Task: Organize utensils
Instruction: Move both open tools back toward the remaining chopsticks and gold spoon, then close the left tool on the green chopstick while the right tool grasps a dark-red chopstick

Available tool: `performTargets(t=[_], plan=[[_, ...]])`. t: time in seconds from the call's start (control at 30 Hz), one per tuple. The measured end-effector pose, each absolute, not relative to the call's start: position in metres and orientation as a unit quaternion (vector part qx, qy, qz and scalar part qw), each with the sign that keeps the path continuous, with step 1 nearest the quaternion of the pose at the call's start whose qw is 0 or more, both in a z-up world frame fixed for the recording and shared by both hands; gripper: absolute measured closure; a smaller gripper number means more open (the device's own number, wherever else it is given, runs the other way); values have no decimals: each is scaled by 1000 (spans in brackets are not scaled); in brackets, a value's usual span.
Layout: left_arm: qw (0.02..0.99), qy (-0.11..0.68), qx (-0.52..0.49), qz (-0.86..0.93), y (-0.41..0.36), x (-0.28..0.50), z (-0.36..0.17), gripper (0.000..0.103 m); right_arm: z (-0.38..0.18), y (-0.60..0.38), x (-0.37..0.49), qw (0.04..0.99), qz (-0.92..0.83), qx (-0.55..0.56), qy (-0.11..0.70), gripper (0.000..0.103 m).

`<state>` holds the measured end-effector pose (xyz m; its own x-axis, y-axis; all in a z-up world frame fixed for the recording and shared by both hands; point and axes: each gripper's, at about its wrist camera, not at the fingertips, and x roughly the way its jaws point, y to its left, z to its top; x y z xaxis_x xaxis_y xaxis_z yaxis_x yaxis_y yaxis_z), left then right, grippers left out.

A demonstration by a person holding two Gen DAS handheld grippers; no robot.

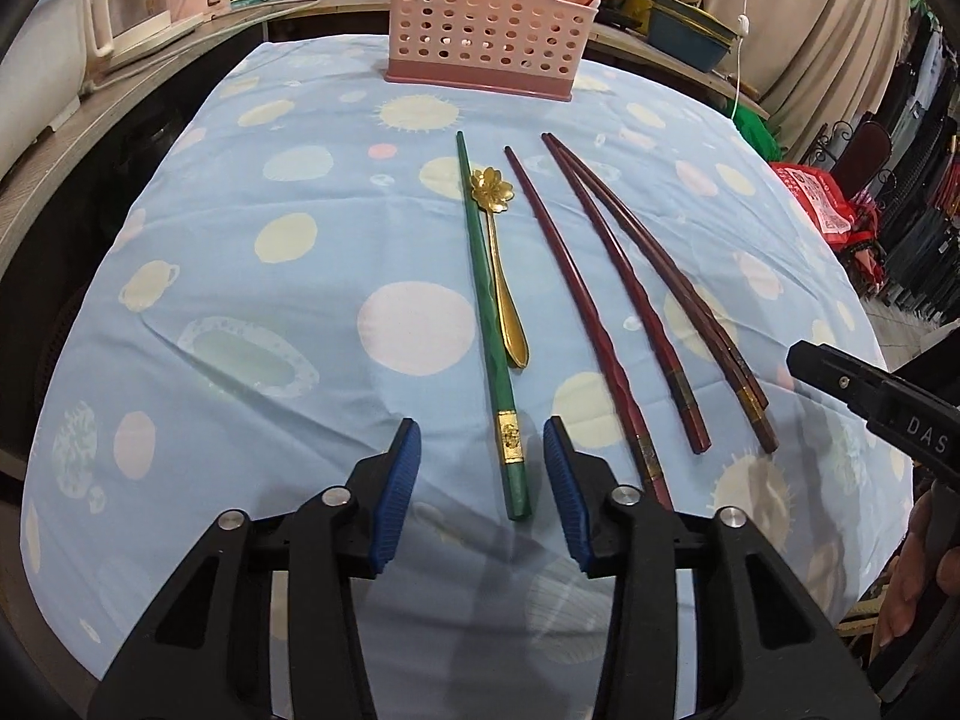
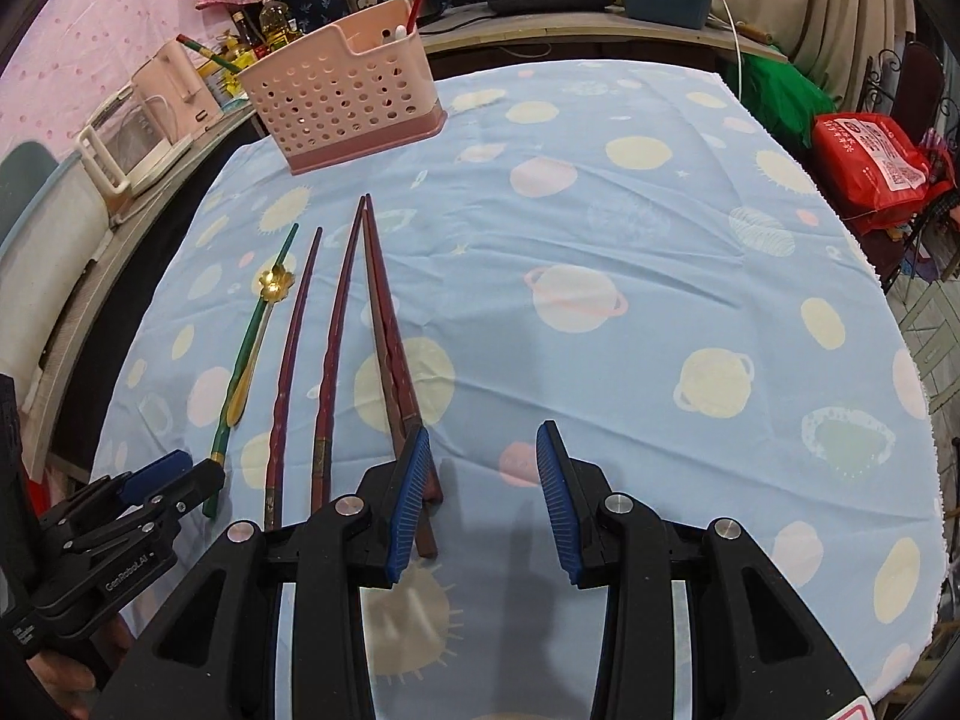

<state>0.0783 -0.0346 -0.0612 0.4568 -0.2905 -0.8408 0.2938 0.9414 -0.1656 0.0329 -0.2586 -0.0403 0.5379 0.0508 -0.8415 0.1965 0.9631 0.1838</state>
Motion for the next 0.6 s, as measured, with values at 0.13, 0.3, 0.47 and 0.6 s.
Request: performTargets(t=[0.13, 0.3, 0.47, 0.6], plan=[[855, 489, 10, -171, -37, 78, -62, 73, -42, -254, 34, 866, -36, 128, 481, 66], [855, 489, 12, -172, -37, 78, -63, 85, -47, -250, 36, 864, -30, 127, 485, 66], [853, 493, 5, -170, -33, 80, -64, 96, -50, -248, 39, 863, -25, 125, 488, 72], [853, 494, 5, -169, -33, 81, -64, 96, -52, -246, 43, 862, -22, 122, 492, 78]])
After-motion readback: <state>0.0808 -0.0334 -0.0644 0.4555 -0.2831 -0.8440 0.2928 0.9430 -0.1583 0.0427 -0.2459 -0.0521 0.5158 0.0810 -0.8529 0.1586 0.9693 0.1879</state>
